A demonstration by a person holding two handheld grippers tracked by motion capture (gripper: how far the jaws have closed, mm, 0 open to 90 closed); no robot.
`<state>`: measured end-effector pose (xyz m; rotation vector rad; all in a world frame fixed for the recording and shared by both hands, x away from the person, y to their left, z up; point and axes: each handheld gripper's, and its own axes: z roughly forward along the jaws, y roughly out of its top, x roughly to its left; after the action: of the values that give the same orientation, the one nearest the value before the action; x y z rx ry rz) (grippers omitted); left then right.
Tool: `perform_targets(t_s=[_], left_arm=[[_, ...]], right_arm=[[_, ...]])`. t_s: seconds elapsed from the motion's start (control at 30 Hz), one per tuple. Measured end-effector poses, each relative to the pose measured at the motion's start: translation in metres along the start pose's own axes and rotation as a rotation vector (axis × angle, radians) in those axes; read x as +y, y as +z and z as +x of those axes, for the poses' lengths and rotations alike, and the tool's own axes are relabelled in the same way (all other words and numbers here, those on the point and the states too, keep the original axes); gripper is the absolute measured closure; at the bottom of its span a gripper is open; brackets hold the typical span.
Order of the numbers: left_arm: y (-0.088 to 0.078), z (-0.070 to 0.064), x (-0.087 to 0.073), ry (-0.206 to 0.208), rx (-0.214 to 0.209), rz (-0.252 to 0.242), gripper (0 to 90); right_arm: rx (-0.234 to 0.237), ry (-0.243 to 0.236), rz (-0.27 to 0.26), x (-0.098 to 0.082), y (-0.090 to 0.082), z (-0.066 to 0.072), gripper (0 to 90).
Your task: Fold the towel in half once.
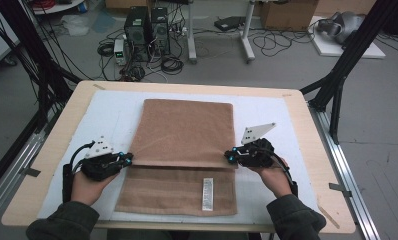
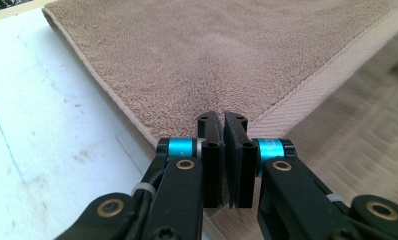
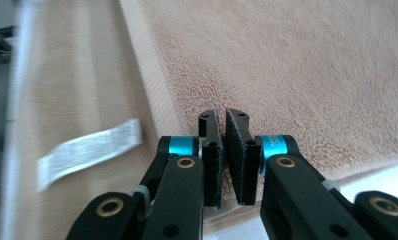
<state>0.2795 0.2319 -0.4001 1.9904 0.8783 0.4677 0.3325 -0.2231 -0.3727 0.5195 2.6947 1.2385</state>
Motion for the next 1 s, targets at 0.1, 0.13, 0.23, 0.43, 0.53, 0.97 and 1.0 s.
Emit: perform_targets(t_s=[0.1, 0.13, 0.23, 0.43, 0.53, 0.97, 1.0], left_arm=[[-0.016, -0.010, -0.002, 0.012, -0.004, -0.013, 85.8], [-0.023, -0.014, -0.004, 0.018, 0.001, -0.008, 85.9], [-0.040, -0.023, -0.014, -0.005, -0.010, 0.007, 86.4], [-0.037, -0.048, -0.051, 0.037, -0.050, 0.103, 54.9], [-0.031, -0.043, -0.053, 0.029, -0.029, 0.069, 56.2], [-0.006, -0.033, -0.058, -0.001, -0.076, 0.095, 83.0], [-0.006, -0.032, -0.057, -0.010, -0.074, 0.091, 83.7]], right_arm=[[0.026, -0.030, -0.015, 0.001, -0.010, 0.012, 85.3], [0.038, -0.037, -0.014, 0.002, -0.014, 0.018, 85.9], [0.090, -0.079, -0.012, 0.001, -0.025, 0.037, 89.5], [0.155, -0.165, 0.094, -0.015, -0.017, 0.070, 74.0], [0.145, -0.176, 0.129, -0.017, 0.008, 0.071, 71.7], [0.145, -0.039, 0.111, -0.043, 0.050, 0.038, 86.3], [0.150, -0.041, 0.119, -0.041, 0.050, 0.039, 87.1]])
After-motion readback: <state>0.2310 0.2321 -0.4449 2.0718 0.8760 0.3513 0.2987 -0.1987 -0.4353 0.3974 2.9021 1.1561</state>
